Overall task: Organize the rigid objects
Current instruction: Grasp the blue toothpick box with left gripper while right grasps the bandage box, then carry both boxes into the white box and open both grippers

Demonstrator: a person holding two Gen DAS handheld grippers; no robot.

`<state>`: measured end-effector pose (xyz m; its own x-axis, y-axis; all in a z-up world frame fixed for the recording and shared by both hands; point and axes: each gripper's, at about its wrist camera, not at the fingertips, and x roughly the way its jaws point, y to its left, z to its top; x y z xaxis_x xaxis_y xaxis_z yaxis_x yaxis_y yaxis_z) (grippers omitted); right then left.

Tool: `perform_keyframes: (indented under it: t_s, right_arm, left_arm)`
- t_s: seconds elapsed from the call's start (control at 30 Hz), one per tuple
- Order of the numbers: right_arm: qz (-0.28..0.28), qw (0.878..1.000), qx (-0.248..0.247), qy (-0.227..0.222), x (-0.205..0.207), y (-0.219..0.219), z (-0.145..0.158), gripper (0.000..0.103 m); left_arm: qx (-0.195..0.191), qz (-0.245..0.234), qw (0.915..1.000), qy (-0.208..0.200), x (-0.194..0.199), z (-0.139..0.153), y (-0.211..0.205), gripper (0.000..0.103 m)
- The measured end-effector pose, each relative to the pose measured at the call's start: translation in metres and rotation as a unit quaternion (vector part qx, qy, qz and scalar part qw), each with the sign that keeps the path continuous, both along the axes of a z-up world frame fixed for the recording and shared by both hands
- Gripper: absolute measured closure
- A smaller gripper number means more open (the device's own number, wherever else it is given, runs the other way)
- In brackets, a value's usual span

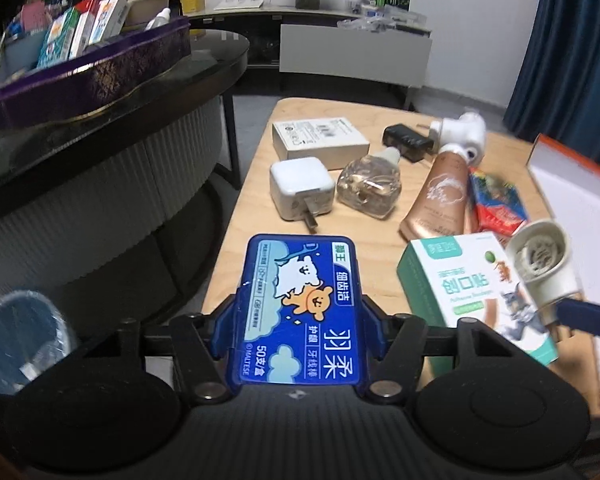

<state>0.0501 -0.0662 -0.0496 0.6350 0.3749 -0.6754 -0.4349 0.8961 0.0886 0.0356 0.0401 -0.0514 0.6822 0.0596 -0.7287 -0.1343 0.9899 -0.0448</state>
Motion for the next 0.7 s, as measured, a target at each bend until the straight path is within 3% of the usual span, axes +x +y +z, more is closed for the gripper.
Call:
perform_keyframes:
  t_s: [0.17, 0.27, 0.37, 0.57, 0.7]
  right_arm:
    - [0.003, 1.0, -0.031, 0.004, 0.019, 0.018, -0.009, 0.002]
    - [-0.017, 0.999, -0.019, 0.029, 0.033, 0.018, -0.016, 0.017]
    - [-0.018, 0.999, 0.001, 0.038, 0.032, 0.011, -0.012, 0.019]
    - [-0.014, 0.999, 0.045, -0.009, 0.005, -0.022, 0.028, 0.019]
    - [-0.065, 0.995, 0.047, -0.053, -0.004, -0.067, 0.061, 0.019]
  left_arm:
    - [0.001, 0.015, 0.9998, -0.014, -0.004, 0.006, 0.008, 0.04]
    - [0.002, 0.024, 0.9996, -0.017, -0.007, 0.009, 0.011, 0.04]
    - [-0.001, 0.026, 0.9993, -0.025, -0.012, 0.015, 0.012, 0.04]
    - [-0.01, 0.007, 0.9983, -0.057, -0.024, 0.04, -0.005, 0.04]
    - [-0.027, -0.034, 0.996, -0.078, -0.024, 0.064, -0.033, 0.04]
